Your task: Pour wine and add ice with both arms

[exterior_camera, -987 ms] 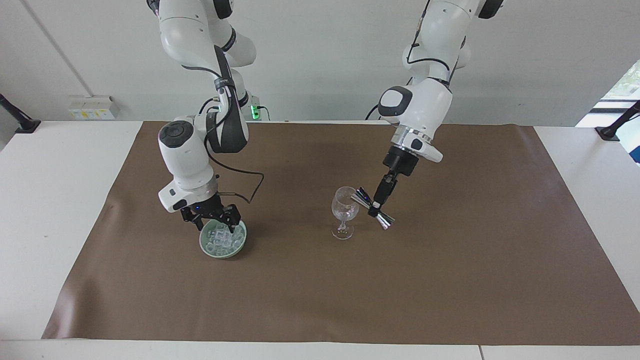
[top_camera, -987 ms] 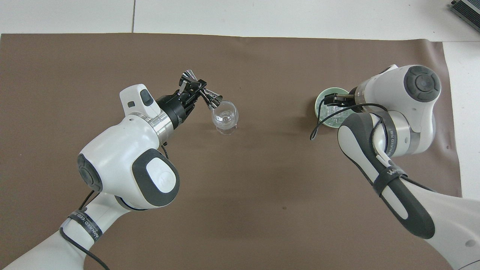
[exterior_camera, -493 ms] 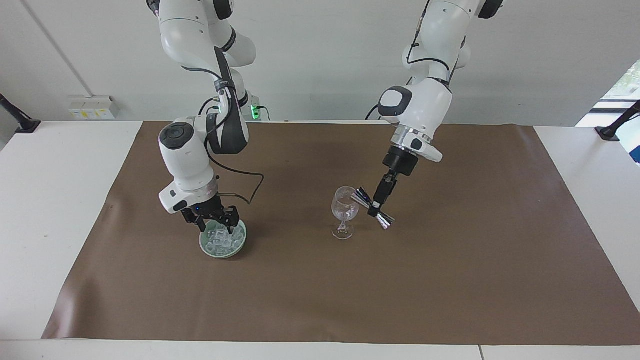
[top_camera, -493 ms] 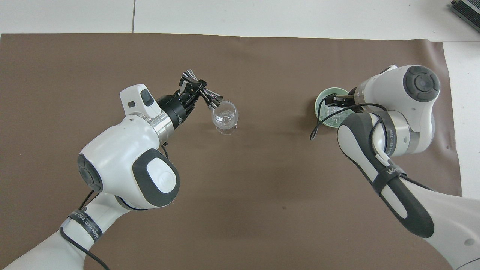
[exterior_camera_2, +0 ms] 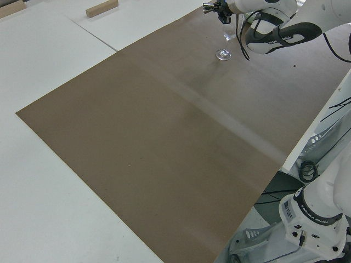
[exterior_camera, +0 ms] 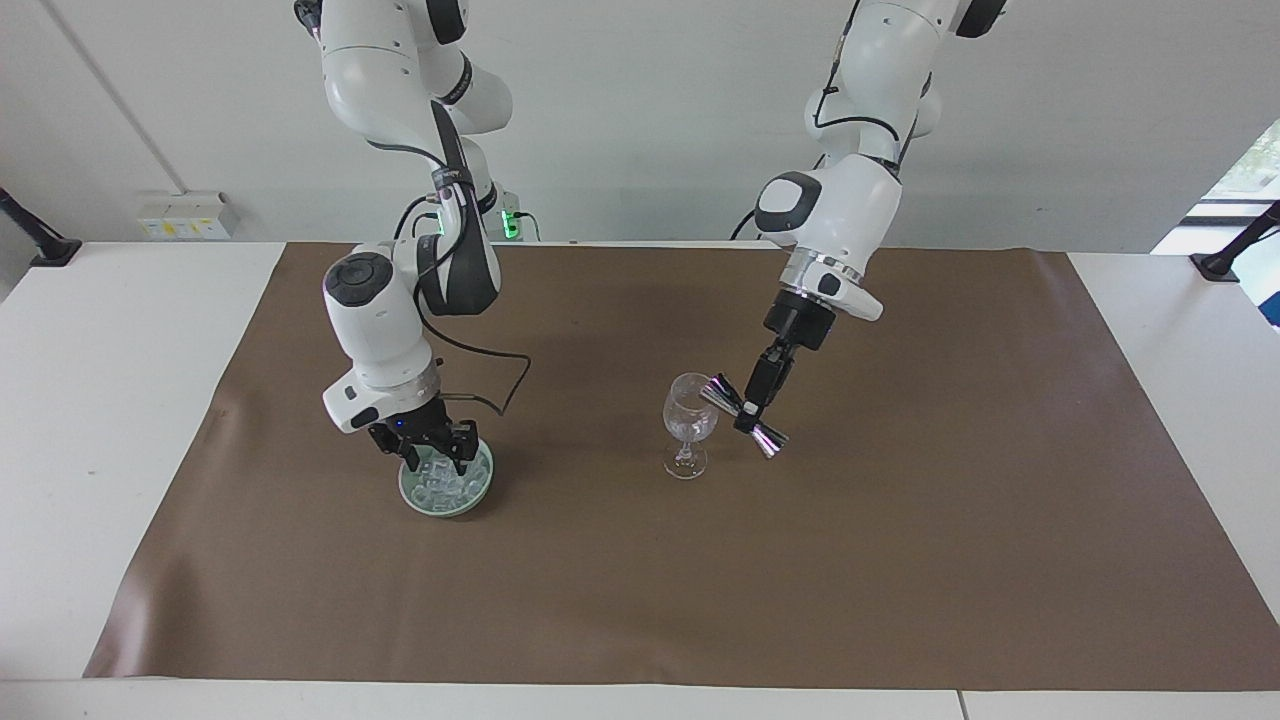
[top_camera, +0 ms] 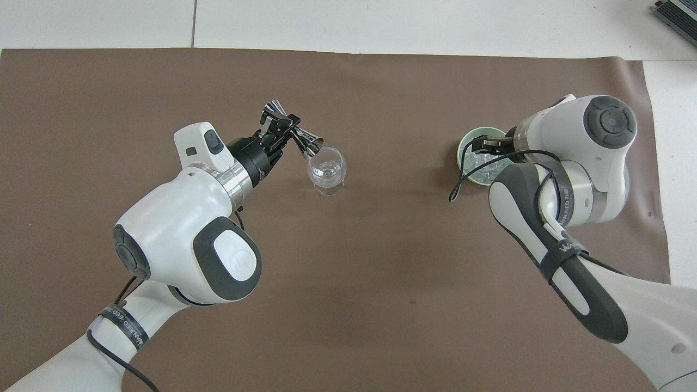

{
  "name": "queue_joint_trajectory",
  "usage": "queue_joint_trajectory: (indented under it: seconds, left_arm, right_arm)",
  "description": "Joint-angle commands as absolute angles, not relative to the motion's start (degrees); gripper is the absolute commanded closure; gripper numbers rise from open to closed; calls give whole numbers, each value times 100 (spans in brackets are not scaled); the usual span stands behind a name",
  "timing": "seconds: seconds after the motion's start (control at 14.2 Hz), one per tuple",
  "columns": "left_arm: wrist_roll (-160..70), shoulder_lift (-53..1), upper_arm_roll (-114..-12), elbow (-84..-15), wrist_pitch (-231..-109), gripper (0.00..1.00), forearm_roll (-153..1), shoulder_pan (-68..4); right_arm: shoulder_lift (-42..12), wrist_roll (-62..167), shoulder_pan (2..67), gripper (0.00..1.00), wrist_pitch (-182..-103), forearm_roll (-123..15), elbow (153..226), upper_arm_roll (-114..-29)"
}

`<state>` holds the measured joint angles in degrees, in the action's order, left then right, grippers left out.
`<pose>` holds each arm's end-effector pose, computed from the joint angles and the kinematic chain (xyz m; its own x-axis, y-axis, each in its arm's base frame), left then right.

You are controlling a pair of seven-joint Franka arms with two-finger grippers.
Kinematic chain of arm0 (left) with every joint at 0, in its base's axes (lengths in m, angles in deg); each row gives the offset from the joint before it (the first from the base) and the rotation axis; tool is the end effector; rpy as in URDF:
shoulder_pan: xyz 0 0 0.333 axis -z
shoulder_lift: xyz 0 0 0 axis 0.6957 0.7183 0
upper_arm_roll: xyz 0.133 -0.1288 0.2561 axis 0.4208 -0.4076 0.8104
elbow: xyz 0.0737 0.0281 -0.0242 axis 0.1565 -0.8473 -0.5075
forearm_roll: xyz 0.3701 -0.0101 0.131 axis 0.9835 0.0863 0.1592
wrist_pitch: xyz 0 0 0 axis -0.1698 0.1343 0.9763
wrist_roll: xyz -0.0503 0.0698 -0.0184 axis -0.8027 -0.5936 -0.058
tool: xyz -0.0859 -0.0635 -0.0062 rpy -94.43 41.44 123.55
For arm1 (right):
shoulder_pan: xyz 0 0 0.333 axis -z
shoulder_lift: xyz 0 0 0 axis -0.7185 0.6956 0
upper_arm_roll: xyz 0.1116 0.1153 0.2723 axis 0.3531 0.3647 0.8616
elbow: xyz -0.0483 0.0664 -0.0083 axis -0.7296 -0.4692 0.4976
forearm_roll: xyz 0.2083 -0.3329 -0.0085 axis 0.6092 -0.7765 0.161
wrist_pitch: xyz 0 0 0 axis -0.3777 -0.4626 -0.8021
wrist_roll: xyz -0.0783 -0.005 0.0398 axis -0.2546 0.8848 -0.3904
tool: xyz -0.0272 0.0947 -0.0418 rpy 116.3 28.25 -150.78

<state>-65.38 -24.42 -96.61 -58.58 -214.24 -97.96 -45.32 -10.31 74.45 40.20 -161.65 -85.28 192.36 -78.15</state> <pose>0.5454 -0.2798 0.4429 0.6052 0.7960 -0.0057 0.4663 -0.3487 0.8130 0.6454 0.0693 0.3480 0.9769 -0.1326 0.1676 -0.1285 -0.9911 -0.0355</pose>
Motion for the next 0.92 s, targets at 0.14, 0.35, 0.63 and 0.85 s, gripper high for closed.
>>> queue_joint_trajectory:
  seconds: [0.14,0.35,0.63,0.85]
  left_arm:
    - [-6427,-2374,-9614,-5846,-21584,100,-9666,-4461]
    - [-6427,-2382,-9614,-5854,-21584,100,-9666,-4461]
    - [-6401,-2382,-9614,-5855,-21585,100,-9666,-4453]
    - [-6269,-2374,-9614,-5855,-21584,100,-9666,-4461]
  right_arm:
    - [-924,7607,3995,48,-16273,-8517,19160,-7824]
    - [-924,7607,3995,54,-16273,-8517,19160,-7824]
    - [-932,7581,4004,59,-16273,-8517,19160,-7824]
    - [-933,7563,4004,63,-16264,-8517,19168,-7824]
